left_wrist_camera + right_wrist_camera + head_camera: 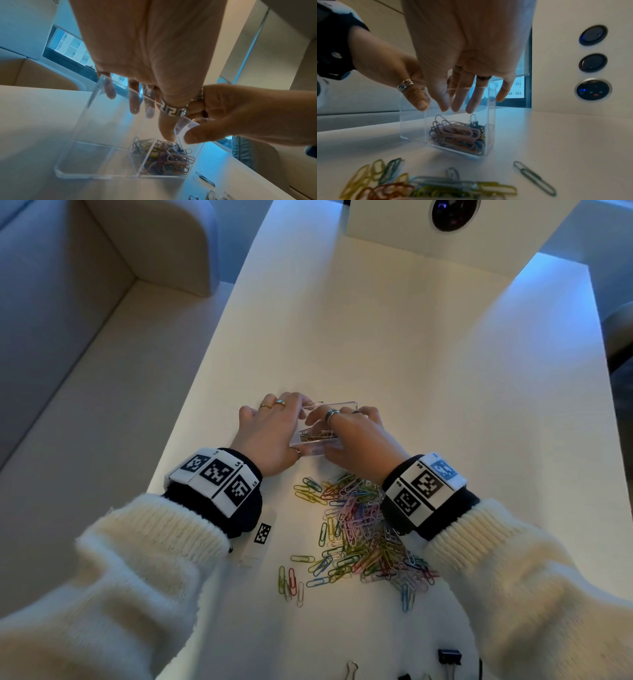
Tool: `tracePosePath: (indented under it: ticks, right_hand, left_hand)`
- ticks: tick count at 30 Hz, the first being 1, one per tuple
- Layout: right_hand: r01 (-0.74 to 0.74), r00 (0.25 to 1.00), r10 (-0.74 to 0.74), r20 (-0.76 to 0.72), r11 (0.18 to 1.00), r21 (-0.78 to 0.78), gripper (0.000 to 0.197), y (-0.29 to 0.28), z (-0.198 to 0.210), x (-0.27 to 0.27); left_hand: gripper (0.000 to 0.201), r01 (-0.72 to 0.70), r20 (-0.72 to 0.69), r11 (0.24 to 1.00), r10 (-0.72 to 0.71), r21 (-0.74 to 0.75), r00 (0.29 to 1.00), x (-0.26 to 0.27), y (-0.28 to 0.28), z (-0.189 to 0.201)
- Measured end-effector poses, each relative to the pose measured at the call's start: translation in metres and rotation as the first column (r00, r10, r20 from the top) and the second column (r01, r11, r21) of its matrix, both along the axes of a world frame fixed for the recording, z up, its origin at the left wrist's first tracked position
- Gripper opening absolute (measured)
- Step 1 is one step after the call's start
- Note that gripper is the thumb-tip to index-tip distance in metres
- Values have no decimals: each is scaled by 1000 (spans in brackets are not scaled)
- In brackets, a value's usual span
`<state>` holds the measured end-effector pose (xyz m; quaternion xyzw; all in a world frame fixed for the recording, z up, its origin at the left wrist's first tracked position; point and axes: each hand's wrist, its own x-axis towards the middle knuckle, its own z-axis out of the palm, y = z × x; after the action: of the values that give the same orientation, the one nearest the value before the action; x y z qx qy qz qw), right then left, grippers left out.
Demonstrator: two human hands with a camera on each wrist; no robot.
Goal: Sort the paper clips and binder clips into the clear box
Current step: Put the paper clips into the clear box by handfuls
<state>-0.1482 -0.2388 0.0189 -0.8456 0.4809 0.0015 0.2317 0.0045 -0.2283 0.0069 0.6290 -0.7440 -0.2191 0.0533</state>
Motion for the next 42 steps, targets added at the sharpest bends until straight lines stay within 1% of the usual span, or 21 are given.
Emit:
tracePosePath:
  ticks: [2, 5, 7, 9, 11, 13, 16, 18, 19, 21, 22, 24, 26, 28, 30, 32, 33, 35, 37, 39, 42]
  right_hand:
    - [17, 999, -13, 41, 996, -86, 30, 0, 5, -6]
    - [-61, 992, 35, -118, 972, -229, 25, 1, 3, -14]
    - [-134, 968, 81, -236, 967, -217, 26, 1, -4, -11]
    - [-139, 968, 98, -231, 976, -168, 29, -2, -8, -6]
    - [-82, 988, 63, -138, 987, -140, 31, -6, -7, -4]
    - [33, 999, -29, 29, 989, -142, 29, -8, -2, -9]
    - [211, 944, -161, 287, 966, -151, 25, -6, 12, -27]
    - [306, 885, -227, 406, 942, -140, 22, -1, 18, -48]
    - [342, 862, -260, 435, 932, -121, 21, 4, 20, -59]
    - [356, 874, -314, 372, 933, -50, 25, 18, 18, -78]
    - [330, 905, -320, 280, 944, 11, 29, 27, 12, -86]
    - [254, 959, -272, 82, 950, 184, 41, 45, -7, -96]
    - [202, 979, -192, -60, 937, 286, 53, 57, -26, -100]
    - [171, 980, -134, -148, 945, 278, 58, 65, -37, -101]
    - [130, 978, -79, -192, 955, 266, 59, 72, -41, -100]
    - [100, 984, -51, -171, 953, 287, 57, 79, -38, -101]
    - [115, 989, -81, -124, 950, 292, 55, 82, -35, -103]
    - [248, 966, -259, 8, 934, 256, 51, 85, -28, -114]
    - [437, 885, -456, 92, 883, 171, 45, 86, -23, -130]
    - [561, 823, -567, 31, 820, 108, 41, 88, -24, -144]
    - [614, 789, -607, -93, 776, 147, 38, 89, -34, -151]
  left_hand:
    - [63, 1, 13, 1000, -1, -4, 1000, 0, 0, 0]
    - [61, 1, 13, 1000, -1, -5, 1000, 0, -2, -1]
    - [61, 0, 11, 1000, 0, 0, 1000, 0, -4, -1]
    - [63, -4, 4, 1000, 4, 5, 1000, 1, -6, 0]
    - [66, -18, -13, 1000, 18, 17, 1000, 1, -11, 2]
    - [67, -25, 6, 1000, 25, 15, 1000, 0, -16, 4]
    - [75, -13, 50, 1000, 14, -16, 999, -2, -13, 10]
    - [77, -12, 28, 984, 17, -180, 999, -2, -1, 17]
    - [71, -16, 7, 954, 19, -298, 1000, -1, 9, 19]
    - [55, -19, -112, 890, -36, -455, 993, -3, 32, 13]
    - [50, 0, -179, 898, -88, -441, 980, -7, 45, 7]
    - [57, 105, -216, 968, -155, -226, 964, -18, 68, -10]
    - [77, 174, -72, 980, -168, 94, 983, -32, 82, -30]
    - [85, 185, 109, 946, -220, 267, 969, -43, 90, -48]
    - [81, 232, 142, 916, -291, 328, 946, -54, 94, -51]
    - [78, 268, 47, 883, -309, 384, 950, -63, 97, -43]
    - [78, 267, -2, 878, -290, 397, 957, -67, 95, -36]
    - [77, 258, -46, 889, -260, 379, 964, -73, 86, -25]
    - [74, 263, -30, 897, -271, 356, 962, -82, 68, -20]
    - [71, 289, 16, 888, -315, 357, 949, -91, 47, -19]
    - [71, 315, 73, 878, -363, 360, 929, -102, 23, -25]
